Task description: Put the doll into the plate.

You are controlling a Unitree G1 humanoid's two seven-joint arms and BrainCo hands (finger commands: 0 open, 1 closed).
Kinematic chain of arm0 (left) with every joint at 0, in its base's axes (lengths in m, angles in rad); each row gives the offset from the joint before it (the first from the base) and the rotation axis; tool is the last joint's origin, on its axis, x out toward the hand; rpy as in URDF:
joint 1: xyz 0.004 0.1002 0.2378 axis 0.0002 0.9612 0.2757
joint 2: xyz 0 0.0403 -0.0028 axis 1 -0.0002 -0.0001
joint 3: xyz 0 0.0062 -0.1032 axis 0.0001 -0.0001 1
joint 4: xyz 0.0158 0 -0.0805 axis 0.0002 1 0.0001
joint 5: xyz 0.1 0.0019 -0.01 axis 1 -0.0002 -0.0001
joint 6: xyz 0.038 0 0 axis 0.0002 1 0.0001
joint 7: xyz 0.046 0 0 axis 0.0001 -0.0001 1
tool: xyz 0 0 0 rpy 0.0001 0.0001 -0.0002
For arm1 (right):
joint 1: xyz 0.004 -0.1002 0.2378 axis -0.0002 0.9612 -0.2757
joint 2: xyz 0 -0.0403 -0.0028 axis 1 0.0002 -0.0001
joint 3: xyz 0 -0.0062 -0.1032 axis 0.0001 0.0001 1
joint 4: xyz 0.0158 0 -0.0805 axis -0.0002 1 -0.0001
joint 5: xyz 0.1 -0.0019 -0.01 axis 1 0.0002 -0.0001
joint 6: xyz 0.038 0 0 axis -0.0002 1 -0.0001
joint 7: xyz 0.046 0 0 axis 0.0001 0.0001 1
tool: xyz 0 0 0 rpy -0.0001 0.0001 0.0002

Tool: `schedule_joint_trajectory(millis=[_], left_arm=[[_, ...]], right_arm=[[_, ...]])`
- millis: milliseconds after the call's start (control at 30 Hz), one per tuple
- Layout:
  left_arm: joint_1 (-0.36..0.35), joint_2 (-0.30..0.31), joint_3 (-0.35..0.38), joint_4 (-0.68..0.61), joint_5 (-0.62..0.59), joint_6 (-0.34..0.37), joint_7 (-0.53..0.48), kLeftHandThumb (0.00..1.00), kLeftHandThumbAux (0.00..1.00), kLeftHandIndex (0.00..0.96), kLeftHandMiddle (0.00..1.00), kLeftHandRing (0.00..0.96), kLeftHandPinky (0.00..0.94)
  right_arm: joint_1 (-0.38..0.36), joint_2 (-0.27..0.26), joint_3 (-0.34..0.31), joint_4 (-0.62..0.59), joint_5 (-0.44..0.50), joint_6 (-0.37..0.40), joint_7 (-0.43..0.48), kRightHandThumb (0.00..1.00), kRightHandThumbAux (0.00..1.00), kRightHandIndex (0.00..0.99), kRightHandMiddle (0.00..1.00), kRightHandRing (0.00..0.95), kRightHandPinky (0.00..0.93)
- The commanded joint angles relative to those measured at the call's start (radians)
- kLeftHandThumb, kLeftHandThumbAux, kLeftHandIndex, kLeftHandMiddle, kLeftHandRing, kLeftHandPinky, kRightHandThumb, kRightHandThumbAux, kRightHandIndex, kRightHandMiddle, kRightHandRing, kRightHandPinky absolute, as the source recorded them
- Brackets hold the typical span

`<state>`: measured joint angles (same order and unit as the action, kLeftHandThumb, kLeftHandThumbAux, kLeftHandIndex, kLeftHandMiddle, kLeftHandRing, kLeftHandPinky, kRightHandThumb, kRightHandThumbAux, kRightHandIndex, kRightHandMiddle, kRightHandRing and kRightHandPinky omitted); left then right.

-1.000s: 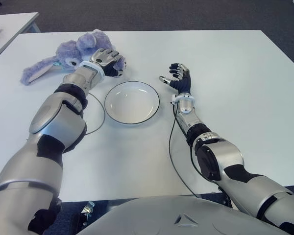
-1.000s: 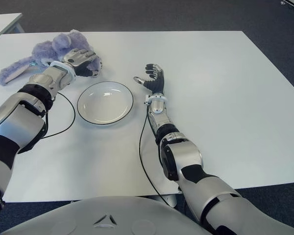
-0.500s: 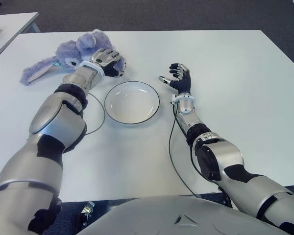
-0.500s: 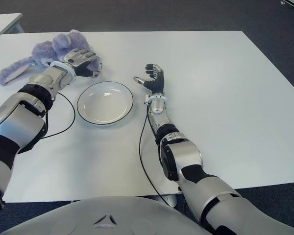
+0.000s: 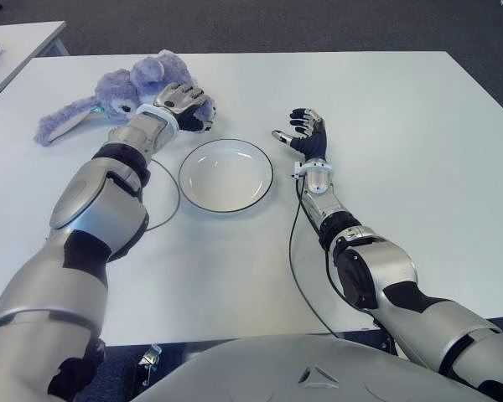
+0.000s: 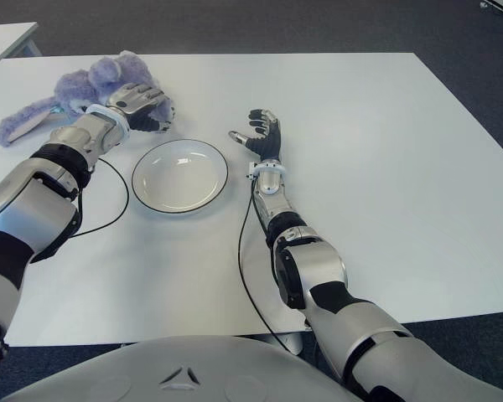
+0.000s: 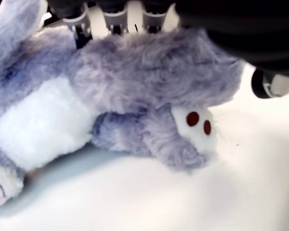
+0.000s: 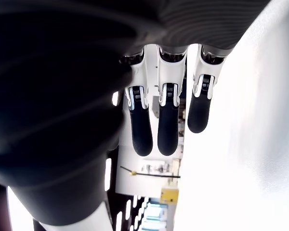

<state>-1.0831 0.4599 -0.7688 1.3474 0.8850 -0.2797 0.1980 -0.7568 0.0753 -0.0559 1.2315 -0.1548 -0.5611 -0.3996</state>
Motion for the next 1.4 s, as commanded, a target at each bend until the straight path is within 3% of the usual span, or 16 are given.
schedule_joint_trajectory(millis=[33, 333, 600, 1200, 1267, 1333, 1400], left_arm=[[0.033, -0.020, -0.019, 0.034, 0.027, 0.020, -0.037, 0.380, 0.211, 0.000, 0.004, 0.040, 0.000], [0.046, -0.028, -0.034, 0.036, 0.046, 0.054, 0.013, 0.424, 0.252, 0.000, 0.000, 0.030, 0.000], [0.046, -0.022, -0.097, 0.038, 0.102, 0.073, 0.061, 0.483, 0.287, 0.000, 0.000, 0.020, 0.023], [0.035, -0.021, -0.199, 0.046, 0.191, 0.141, 0.067, 0.477, 0.307, 0.000, 0.000, 0.000, 0.000], [0.037, -0.020, -0.202, 0.046, 0.192, 0.142, 0.078, 0.491, 0.309, 0.000, 0.000, 0.000, 0.012], [0.039, -0.019, -0.204, 0.044, 0.193, 0.138, 0.094, 0.601, 0.378, 0.000, 0.000, 0.004, 0.115], [0.042, -0.017, -0.203, 0.044, 0.190, 0.137, 0.113, 0.646, 0.399, 0.000, 0.000, 0.008, 0.161]], right_arm=[[0.228, 0.115, 0.006, 0.130, -0.014, 0.044, -0.002, 0.045, 0.964, 0.321, 0.341, 0.322, 0.253], [0.230, 0.114, 0.008, 0.130, -0.017, 0.044, -0.007, 0.046, 0.963, 0.327, 0.346, 0.326, 0.261], [0.231, 0.116, 0.009, 0.129, -0.017, 0.042, -0.013, 0.057, 0.964, 0.331, 0.347, 0.327, 0.257], [0.229, 0.122, 0.002, 0.129, -0.007, 0.043, -0.003, 0.060, 0.970, 0.317, 0.341, 0.326, 0.258], [0.229, 0.122, -0.001, 0.129, -0.004, 0.044, -0.002, 0.065, 0.972, 0.323, 0.341, 0.323, 0.247], [0.229, 0.122, -0.002, 0.129, -0.003, 0.045, -0.001, 0.069, 0.968, 0.327, 0.341, 0.320, 0.242], [0.229, 0.123, -0.003, 0.129, -0.002, 0.046, -0.001, 0.070, 0.967, 0.328, 0.341, 0.319, 0.241]])
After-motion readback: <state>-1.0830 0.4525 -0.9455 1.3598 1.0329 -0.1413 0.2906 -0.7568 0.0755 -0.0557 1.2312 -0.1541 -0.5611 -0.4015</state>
